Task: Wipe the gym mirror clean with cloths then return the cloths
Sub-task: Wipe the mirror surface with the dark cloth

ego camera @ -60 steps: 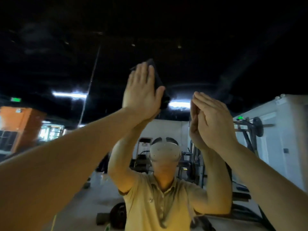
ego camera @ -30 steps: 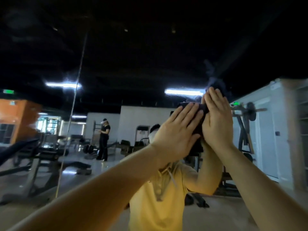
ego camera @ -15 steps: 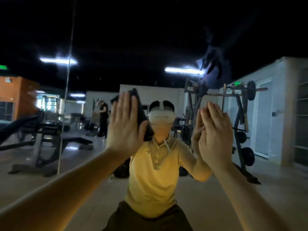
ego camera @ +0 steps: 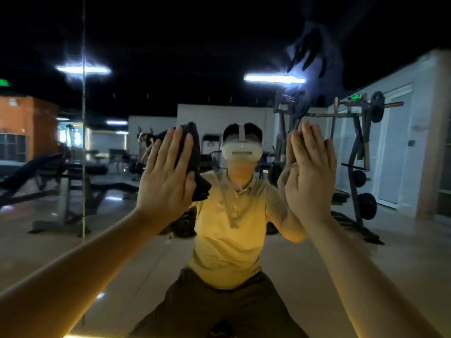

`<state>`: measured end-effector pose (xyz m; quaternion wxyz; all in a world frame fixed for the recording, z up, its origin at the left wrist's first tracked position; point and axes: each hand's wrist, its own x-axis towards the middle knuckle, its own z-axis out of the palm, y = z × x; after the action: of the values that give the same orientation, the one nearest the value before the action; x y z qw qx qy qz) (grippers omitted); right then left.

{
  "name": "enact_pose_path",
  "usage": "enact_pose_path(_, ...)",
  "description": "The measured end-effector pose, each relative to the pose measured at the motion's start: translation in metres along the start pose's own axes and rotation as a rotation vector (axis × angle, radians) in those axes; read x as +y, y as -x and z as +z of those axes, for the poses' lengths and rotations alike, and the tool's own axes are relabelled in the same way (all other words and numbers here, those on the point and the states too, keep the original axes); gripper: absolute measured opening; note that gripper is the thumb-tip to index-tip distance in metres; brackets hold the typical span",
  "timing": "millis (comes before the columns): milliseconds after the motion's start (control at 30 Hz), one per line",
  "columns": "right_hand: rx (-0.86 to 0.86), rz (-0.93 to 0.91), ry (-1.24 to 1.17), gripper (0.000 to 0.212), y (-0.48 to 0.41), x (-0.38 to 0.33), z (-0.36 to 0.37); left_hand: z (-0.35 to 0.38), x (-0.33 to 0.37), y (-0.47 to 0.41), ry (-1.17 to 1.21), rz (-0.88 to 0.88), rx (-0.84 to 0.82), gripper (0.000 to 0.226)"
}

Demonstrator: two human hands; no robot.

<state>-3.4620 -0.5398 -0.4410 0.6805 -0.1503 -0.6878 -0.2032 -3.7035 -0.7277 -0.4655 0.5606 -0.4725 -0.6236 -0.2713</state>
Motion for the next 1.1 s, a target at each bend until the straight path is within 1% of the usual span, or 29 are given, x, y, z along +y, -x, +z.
enact_pose_path(67, 0.005, 0.010, 0.005, 0.056, 0.001, -0.001, 0.002, 0.004, 0.031, -0.014, 0.057, -0.135, 0.072, 0.069)
enact_pose_path(100, 0.007, 0.015, 0.001, 0.056, 0.001, -0.002, 0.004, 0.008, 0.057, -0.018, 0.075, -0.146, 0.085, 0.069)
enact_pose_path(133, 0.005, 0.020, -0.005, 0.056, 0.001, -0.001, 0.004, 0.015, 0.086, -0.018, 0.089, -0.089, 0.077, 0.069)
enact_pose_path(200, -0.014, 0.015, -0.020, 0.057, 0.001, 0.002, 0.003, 0.029, 0.138, -0.008, 0.080, 0.150, 0.005, 0.069)
enact_pose_path(233, -0.029, -0.004, -0.020, 0.057, 0.001, 0.004, 0.001, 0.032, 0.152, -0.001, 0.068, 0.261, -0.036, 0.068)
enact_pose_path(300, -0.051, -0.064, 0.004, 0.055, 0.003, 0.012, -0.002, 0.033, 0.149, 0.010, 0.045, 0.402, -0.057, 0.068)
enact_pose_path(333, -0.051, -0.088, 0.022, 0.054, 0.003, 0.015, -0.003, 0.030, 0.133, 0.013, 0.034, 0.443, -0.049, 0.067)
enact_pose_path(367, -0.046, -0.099, 0.034, 0.053, 0.003, 0.017, -0.003, 0.025, 0.112, 0.016, 0.030, 0.448, -0.046, 0.068)
enact_pose_path(400, -0.041, -0.099, 0.040, 0.053, 0.003, 0.018, -0.003, 0.020, 0.087, 0.018, 0.025, 0.414, -0.034, 0.070)
enact_pose_path(433, -0.033, -0.094, 0.044, 0.053, 0.004, 0.017, -0.001, 0.014, 0.058, 0.020, 0.012, 0.339, -0.017, 0.071)
enact_pose_path(500, -0.007, -0.077, 0.055, 0.053, 0.006, 0.014, 0.002, 0.002, 0.007, 0.022, -0.007, 0.113, 0.016, 0.067)
enact_pose_path(533, 0.004, -0.068, 0.065, 0.053, 0.006, 0.013, 0.004, 0.000, -0.003, 0.022, 0.012, -0.007, 0.049, 0.064)
enact_pose_path(567, 0.007, -0.059, 0.073, 0.053, 0.006, 0.012, 0.005, 0.001, 0.001, 0.021, 0.048, -0.103, 0.087, 0.062)
enact_pose_path(600, 0.006, -0.054, 0.077, 0.052, 0.006, 0.012, 0.005, 0.003, 0.016, 0.019, 0.094, -0.153, 0.125, 0.061)
enact_pose_path(633, -0.002, -0.052, 0.076, 0.053, 0.005, 0.011, 0.005, 0.007, 0.038, 0.019, 0.130, -0.133, 0.137, 0.061)
enact_pose_path(667, -0.011, -0.049, 0.073, 0.053, 0.005, 0.011, 0.004, 0.013, 0.062, 0.024, 0.155, -0.024, 0.112, 0.062)
enact_pose_path(700, -0.017, -0.048, 0.071, 0.054, 0.005, 0.011, 0.003, 0.021, 0.085, 0.032, 0.158, 0.156, 0.052, 0.064)
enact_pose_path(733, -0.023, -0.049, 0.070, 0.053, 0.005, 0.010, 0.002, 0.026, 0.103, 0.041, 0.120, 0.338, -0.014, 0.067)
enact_pose_path(767, -0.032, -0.049, 0.069, 0.053, 0.005, 0.010, 0.000, 0.028, 0.111, 0.047, 0.060, 0.479, -0.081, 0.068)
enact_pose_path(800, -0.040, -0.046, 0.069, 0.053, 0.005, 0.009, -0.002, 0.029, 0.108, 0.049, 0.017, 0.555, -0.103, 0.070)
enact_pose_path(833, -0.045, -0.040, 0.070, 0.053, 0.004, 0.007, -0.003, 0.027, 0.096, 0.046, -0.002, 0.565, -0.076, 0.072)
enact_pose_path(867, -0.046, -0.029, 0.075, 0.052, 0.004, 0.005, -0.005, 0.024, 0.081, 0.041, 0.014, 0.514, -0.030, 0.074)
enact_pose_path(933, -0.047, 0.004, 0.084, 0.052, 0.003, -0.003, -0.006, 0.015, 0.036, 0.037, 0.065, 0.235, 0.017, 0.076)
enact_pose_path(1000, -0.039, 0.073, 0.095, 0.053, 0.002, -0.015, -0.005, 0.004, -0.017, 0.048, 0.031, -0.034, 0.028, 0.073)
enact_pose_path(1033, -0.035, 0.112, 0.094, 0.055, 0.001, -0.020, -0.004, 0.000, -0.034, 0.060, 0.018, -0.124, 0.030, 0.074)
enact_pose_path(1100, -0.026, 0.152, 0.069, 0.056, 0.002, -0.033, -0.002, -0.001, -0.042, 0.081, 0.017, -0.278, 0.040, 0.075)
